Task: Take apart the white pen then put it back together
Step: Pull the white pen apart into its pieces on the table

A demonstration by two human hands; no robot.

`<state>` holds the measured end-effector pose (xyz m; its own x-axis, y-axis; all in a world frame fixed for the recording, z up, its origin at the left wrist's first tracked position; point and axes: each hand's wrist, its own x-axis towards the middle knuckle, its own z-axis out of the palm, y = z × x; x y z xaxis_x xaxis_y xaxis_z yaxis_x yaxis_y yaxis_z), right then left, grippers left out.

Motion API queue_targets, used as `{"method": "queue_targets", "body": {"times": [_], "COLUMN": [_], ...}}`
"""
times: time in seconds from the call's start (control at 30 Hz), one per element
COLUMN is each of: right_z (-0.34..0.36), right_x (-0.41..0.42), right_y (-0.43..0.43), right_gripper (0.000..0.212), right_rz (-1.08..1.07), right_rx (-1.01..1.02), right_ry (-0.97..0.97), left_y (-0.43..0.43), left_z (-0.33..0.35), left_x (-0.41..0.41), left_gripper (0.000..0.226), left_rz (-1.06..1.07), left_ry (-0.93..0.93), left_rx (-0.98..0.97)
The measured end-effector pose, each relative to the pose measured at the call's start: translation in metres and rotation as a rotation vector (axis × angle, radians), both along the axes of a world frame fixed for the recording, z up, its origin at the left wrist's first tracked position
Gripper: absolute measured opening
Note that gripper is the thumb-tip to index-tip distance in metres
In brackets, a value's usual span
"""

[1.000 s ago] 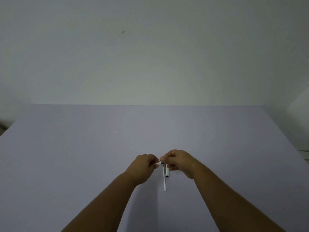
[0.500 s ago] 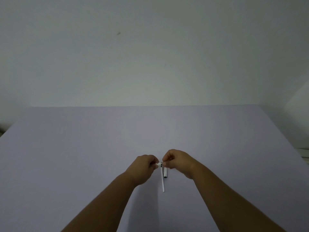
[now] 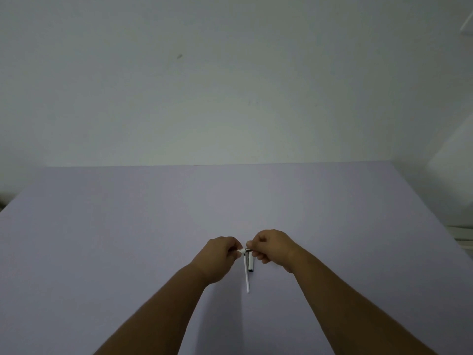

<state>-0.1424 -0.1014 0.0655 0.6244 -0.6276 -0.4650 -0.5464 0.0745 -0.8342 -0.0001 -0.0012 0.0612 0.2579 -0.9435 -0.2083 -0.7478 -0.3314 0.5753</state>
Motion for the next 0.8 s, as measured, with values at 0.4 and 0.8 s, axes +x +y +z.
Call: {"method": "queue_targets", "body": {"times": [0.4,0.8], "right_z": [0.005,0.008], "right_x": [-0.004,-0.007], "right_y": [0.005,0.008], "right_gripper": [0.011,0.010], "right_rz": [0.025,-0.059], "right_rx": [0.006,0.106], "right_ry": [-0.029,-0.032], "left_y": [0.005,0.010], "left_z": [0.003,0.007], "left_x": [-0.005,-0.004], "left_gripper": [0.021,0.021], "left_rz": [0.011,0.033], "left_ry": [0.005,0.025], "left_rx": [-0.009,-0.033]}}
